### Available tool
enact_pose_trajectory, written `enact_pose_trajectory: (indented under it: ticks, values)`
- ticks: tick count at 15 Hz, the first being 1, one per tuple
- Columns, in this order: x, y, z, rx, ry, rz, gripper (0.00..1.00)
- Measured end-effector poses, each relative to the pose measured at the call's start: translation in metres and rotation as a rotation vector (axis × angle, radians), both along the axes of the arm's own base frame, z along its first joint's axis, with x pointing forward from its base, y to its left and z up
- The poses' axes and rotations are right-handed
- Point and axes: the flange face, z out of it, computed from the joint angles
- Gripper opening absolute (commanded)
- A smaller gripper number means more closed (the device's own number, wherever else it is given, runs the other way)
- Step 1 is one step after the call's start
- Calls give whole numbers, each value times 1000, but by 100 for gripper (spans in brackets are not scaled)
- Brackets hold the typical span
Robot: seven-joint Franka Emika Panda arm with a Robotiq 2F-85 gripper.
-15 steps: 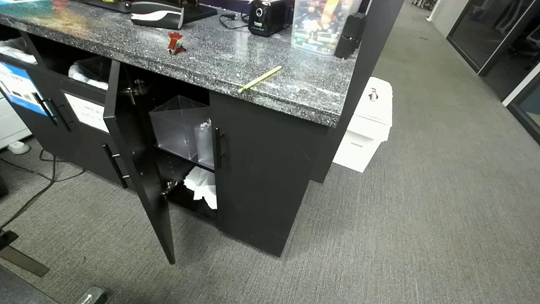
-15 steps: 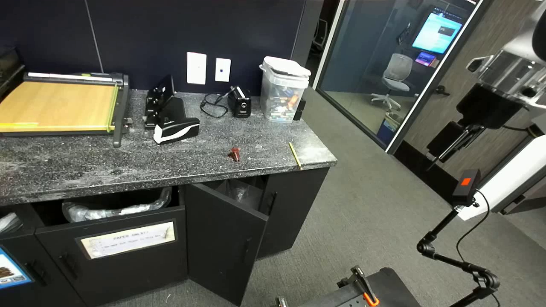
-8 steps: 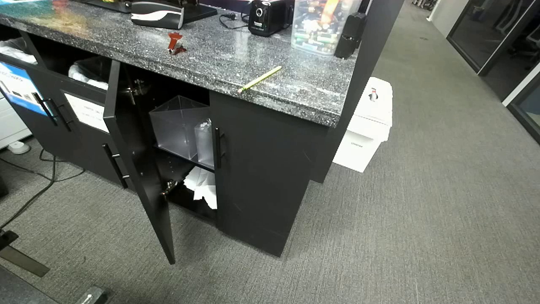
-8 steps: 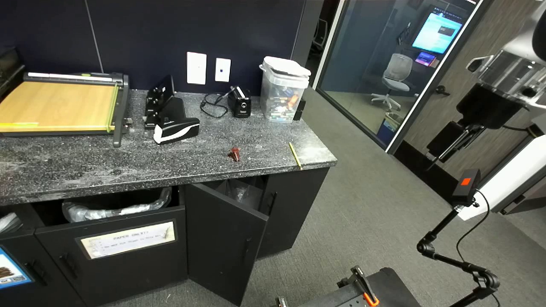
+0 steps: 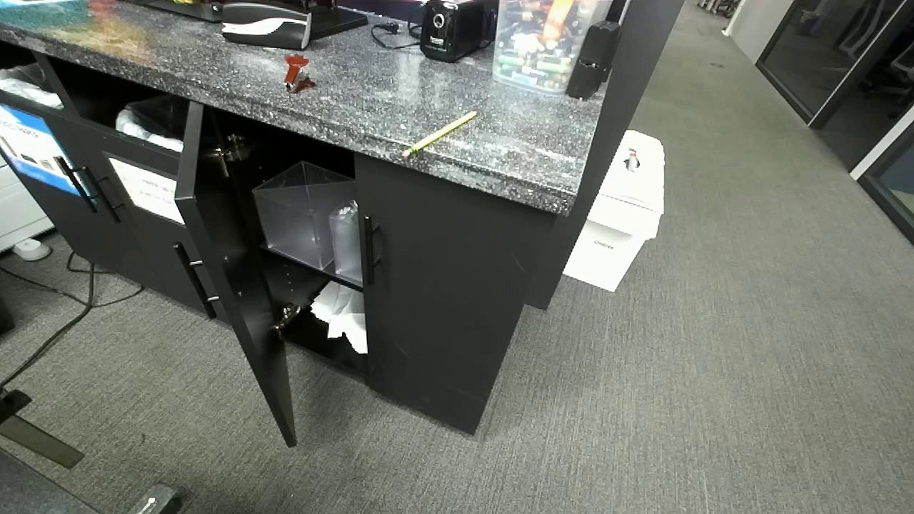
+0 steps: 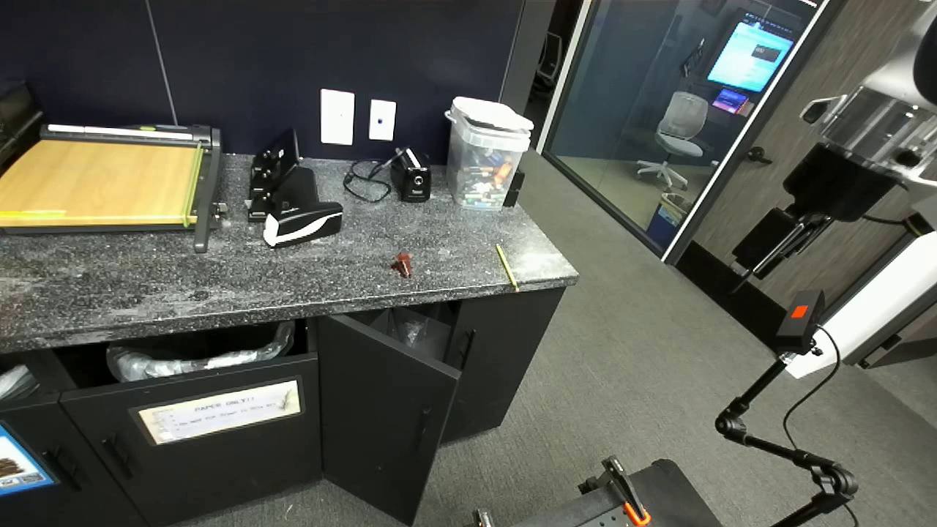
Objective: Move the brown object to the right
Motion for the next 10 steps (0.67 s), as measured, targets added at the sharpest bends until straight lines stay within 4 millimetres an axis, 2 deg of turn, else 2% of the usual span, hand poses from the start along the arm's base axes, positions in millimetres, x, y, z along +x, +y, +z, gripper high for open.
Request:
enact_pose_trajectory:
  ticks: [4, 6, 8, 10]
  values:
    - [1, 1, -1, 0, 3, -5, 100]
    - [8, 7, -5, -6, 2, -29, 100]
    - [27, 20, -13, -23, 4, -55, 100]
    - [56, 41, -24, -47, 9, -75, 100]
